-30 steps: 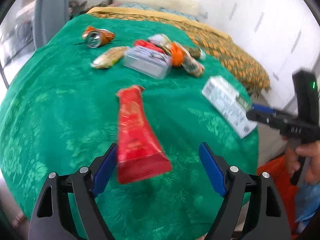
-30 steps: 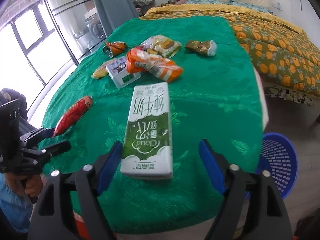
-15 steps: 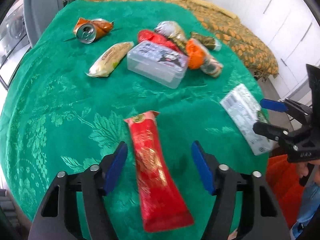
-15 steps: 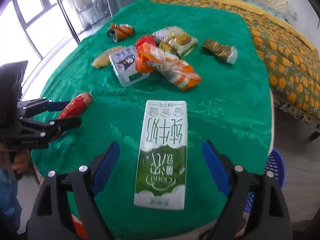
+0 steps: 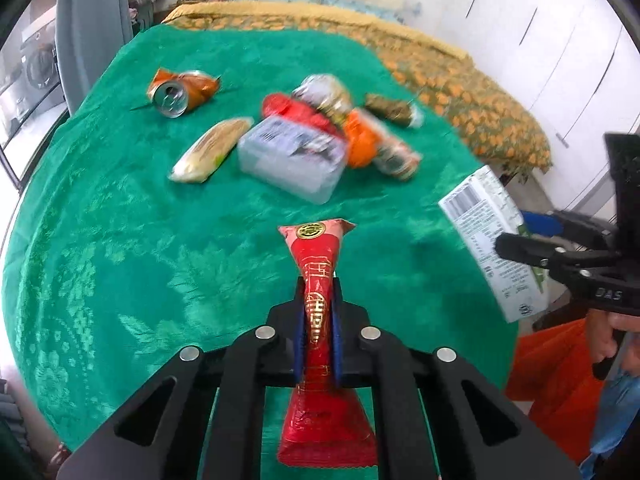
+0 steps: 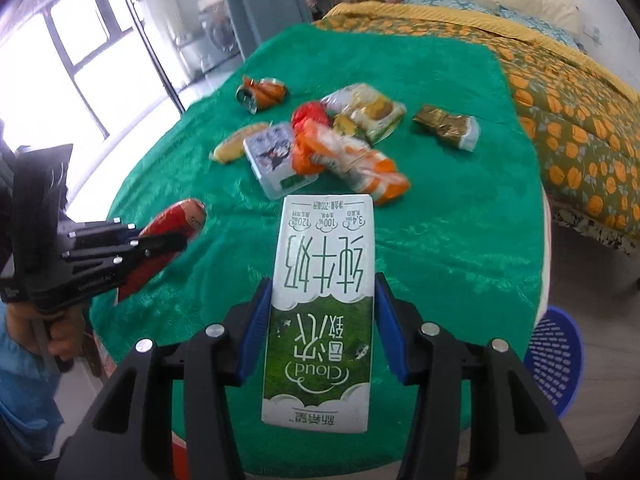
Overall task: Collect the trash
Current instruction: 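Carry both items to the blue wastebasket and open both tools to drop them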
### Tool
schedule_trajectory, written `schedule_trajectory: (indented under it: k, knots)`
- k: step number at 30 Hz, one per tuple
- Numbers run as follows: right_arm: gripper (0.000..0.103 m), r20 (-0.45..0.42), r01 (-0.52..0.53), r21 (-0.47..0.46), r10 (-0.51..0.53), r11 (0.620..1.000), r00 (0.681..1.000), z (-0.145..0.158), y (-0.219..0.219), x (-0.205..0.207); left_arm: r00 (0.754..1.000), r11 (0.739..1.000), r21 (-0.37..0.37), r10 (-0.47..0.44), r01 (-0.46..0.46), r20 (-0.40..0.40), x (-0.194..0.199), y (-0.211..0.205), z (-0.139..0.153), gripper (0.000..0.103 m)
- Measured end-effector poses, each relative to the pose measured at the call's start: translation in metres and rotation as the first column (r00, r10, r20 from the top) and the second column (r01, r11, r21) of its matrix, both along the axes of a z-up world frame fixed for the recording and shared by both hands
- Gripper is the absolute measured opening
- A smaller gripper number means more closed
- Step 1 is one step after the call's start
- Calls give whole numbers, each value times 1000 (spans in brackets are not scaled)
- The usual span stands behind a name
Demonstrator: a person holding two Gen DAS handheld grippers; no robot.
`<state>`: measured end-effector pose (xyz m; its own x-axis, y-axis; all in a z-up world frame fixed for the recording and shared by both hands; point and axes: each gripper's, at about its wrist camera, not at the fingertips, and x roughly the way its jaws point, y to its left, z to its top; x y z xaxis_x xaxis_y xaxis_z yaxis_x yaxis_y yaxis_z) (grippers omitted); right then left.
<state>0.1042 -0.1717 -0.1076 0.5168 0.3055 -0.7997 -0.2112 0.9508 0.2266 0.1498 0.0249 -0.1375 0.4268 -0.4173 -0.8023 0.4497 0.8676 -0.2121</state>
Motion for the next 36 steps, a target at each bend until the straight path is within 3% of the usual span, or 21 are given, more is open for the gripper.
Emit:
schedule_trajectory:
  k: [6, 10, 22, 29, 36]
  knots:
    - [49, 24, 74, 89, -76, 993, 997, 6, -43, -9, 999, 998, -56, -38, 40, 25, -13, -38, 8, 5]
    - [49, 47, 140, 93, -145, 986, 988, 12, -81, -15, 996, 993, -85, -77, 81, 43, -20, -74, 14, 4]
    - [49, 26, 341, -59, -340, 938, 940, -17, -210, -33, 960, 955, -95, -274, 279, 63, -37, -222, 19, 4]
    - [49, 12, 417, -133, -420, 899, 908, -48, -278, -41, 923, 920, -81, -386, 384, -1, -58, -324, -12, 4]
    - [49, -16, 500, -100, -504, 860, 864, -89, -340, -56, 912, 917, -78, -397, 391, -98, -55, -400, -66, 4]
